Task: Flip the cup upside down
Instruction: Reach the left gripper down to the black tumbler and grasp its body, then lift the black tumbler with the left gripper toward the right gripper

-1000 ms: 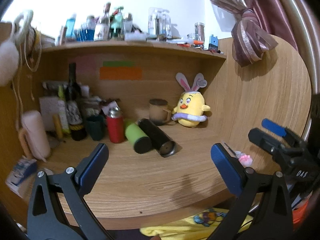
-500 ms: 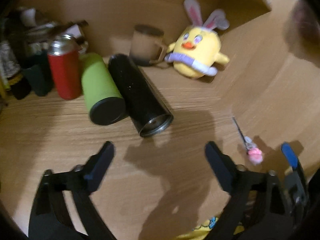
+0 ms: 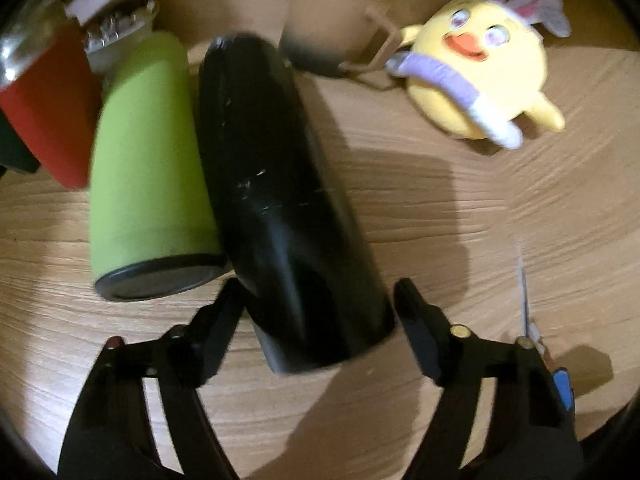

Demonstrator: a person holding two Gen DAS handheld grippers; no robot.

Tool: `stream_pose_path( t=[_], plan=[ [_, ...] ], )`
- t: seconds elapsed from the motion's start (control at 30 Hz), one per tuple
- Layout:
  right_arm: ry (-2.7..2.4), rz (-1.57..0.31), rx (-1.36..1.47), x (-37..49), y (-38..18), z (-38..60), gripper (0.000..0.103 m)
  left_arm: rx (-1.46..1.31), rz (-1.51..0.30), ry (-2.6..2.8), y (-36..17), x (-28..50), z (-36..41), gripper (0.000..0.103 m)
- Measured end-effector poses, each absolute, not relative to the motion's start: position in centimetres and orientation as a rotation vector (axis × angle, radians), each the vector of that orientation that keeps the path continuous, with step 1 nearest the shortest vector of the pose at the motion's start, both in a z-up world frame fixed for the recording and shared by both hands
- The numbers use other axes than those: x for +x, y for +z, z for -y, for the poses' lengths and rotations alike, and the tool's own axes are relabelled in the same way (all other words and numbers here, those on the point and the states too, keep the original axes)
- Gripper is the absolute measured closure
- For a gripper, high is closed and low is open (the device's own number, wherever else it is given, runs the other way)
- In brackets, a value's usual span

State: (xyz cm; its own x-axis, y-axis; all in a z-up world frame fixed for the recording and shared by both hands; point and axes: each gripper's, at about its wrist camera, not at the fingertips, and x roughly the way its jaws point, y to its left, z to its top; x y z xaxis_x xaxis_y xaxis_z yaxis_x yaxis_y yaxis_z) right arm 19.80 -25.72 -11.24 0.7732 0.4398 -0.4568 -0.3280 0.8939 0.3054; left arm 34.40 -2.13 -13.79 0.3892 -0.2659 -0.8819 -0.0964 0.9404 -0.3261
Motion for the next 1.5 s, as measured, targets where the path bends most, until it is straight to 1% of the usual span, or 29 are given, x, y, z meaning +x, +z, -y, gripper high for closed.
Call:
stream_pose_path(
  t=[0.3,0.5,0.87,1.03,1.23,1.4,1.5],
  plan=[
    [0.418,-0.563,0.232,20.4,-11.5,25.9,0.0,-0.333,-1.182,-0.084,-14.1,33.8,2.8,0.035],
    [0.419,-0.553,0.209,19.8,-11.1,25.5,0.0,-0.337,-1.191,-0.094,-14.1,31.3,2.8,0.039],
    [0.458,-0.52,0.167,17.1,-10.1,24.0,0.0,-0.264,-1.169,-0.113,-13.8,23.0,2.8,0.039],
    [0.481,-0.495,0.135,15.6,-9.5,23.1,0.0,-0.301,-1.155,-0.111,-13.9,19.2,2.8,0.039],
    [0.51,-0.477,0.108,14.2,-9.1,21.8,0.0,-0.342,-1.156,-0.145,-13.7,17.3,2.6,0.039],
    [0.516,-0.46,0.09,13.3,-8.5,21.0,0.0,-0.28,-1.03,-0.197,-10.9,15.1,2.3,0.039],
    [0.538,-0.454,0.09,13.0,-8.2,20.2,0.0,-0.24,-0.929,-0.178,-8.9,13.5,0.6,0.036]
  ],
)
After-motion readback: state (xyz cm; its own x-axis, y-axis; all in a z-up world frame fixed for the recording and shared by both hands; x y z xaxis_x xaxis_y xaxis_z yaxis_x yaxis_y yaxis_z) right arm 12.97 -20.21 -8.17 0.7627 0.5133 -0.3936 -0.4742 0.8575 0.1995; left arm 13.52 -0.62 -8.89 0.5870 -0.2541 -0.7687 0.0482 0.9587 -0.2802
